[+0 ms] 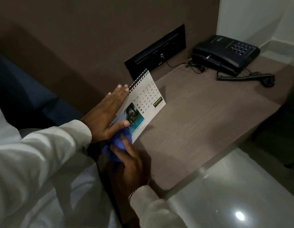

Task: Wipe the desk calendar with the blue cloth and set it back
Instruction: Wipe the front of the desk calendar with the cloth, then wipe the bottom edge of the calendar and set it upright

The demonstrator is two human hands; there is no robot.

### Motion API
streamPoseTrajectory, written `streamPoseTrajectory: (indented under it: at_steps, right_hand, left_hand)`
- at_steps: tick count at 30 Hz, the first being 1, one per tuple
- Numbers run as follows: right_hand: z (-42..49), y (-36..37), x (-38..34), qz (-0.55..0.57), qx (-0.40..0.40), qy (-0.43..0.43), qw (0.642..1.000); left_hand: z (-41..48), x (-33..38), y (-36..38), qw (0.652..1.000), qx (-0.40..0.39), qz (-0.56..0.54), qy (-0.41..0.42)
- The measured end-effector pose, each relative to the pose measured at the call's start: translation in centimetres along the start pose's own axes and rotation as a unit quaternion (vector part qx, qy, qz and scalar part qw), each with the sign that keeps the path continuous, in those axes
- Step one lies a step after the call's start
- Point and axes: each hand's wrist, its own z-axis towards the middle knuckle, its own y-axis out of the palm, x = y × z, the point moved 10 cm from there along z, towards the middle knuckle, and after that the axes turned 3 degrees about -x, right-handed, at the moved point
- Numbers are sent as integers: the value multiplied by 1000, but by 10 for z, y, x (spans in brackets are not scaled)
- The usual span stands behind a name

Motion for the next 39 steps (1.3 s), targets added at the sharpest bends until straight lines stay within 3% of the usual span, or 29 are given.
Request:
streamPoseTrajectory:
  at_steps: [5,9,11,14,18,21,24,27,31,34,37,39]
  right_hand:
    - [-22,-41,-10,58,10,14,998]
    - [-33,-105,-1,229,76,89,966]
    - [-30,-152,-1,175,116,71,975]
    - [-10,-220,8,-12,141,32,989]
    - [40,-283,38,-153,106,45,981]
    - [68,-302,72,-222,32,59,973]
    - [81,-300,95,-324,-53,67,942]
    - [72,-291,125,-446,-121,122,878]
    - [66,-281,135,-487,-179,144,843]
    - [72,-282,125,-467,-241,204,826]
    - [97,-288,54,-402,-114,110,902]
    - [121,-272,15,-262,-91,61,959]
  left_hand:
    - [1,-3,-3,998,-22,49,-14]
    - [1,-4,-7,995,-33,89,-23]
    - [1,-6,-8,994,-34,95,-32]
    - [3,-10,-8,996,-27,73,-52]
    - [4,-9,-7,997,-7,38,-67]
    - [7,-6,-10,995,-12,41,-88]
    - [10,-7,-13,991,-25,28,-125]
    - [8,-10,-19,986,-14,-11,-169]
    - [-15,-6,-28,966,35,-88,-242]
    - [-48,-6,-40,916,124,-182,-335]
    - [-92,-6,-37,808,224,-262,-477]
    - [-116,-3,-23,720,266,-298,-567]
